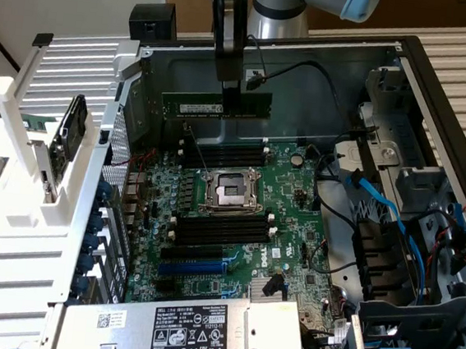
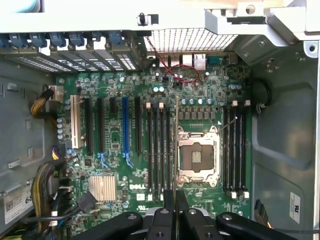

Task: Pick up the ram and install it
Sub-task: 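Insert the ram into the slot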

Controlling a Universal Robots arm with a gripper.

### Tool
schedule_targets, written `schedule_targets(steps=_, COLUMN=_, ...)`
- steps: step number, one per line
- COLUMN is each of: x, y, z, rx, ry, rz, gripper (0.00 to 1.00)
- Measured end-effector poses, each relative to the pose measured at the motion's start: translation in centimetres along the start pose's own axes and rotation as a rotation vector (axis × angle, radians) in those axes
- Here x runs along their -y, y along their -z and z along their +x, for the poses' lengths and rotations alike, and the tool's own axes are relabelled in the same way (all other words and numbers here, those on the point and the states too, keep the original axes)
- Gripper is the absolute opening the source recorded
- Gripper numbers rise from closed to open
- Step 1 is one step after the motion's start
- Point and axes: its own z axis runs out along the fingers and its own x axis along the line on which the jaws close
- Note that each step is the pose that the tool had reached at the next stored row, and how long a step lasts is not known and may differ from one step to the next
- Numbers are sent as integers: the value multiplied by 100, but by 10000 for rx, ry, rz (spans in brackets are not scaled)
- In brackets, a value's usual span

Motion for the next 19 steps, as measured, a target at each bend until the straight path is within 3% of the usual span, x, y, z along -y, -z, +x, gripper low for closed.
schedule_targets(steps=7, x=-1, y=-57, z=49, rx=32, ry=-10, rz=-1, gripper=13)
schedule_targets(steps=8, x=-2, y=-102, z=67, rx=41, ry=-19, rz=-3, gripper=13)
schedule_targets(steps=16, x=-6, y=-119, z=84, rx=58, ry=-19, rz=-6, gripper=13)
schedule_targets(steps=19, x=-7, y=-149, z=115, rx=119, ry=-23, rz=-7, gripper=13)
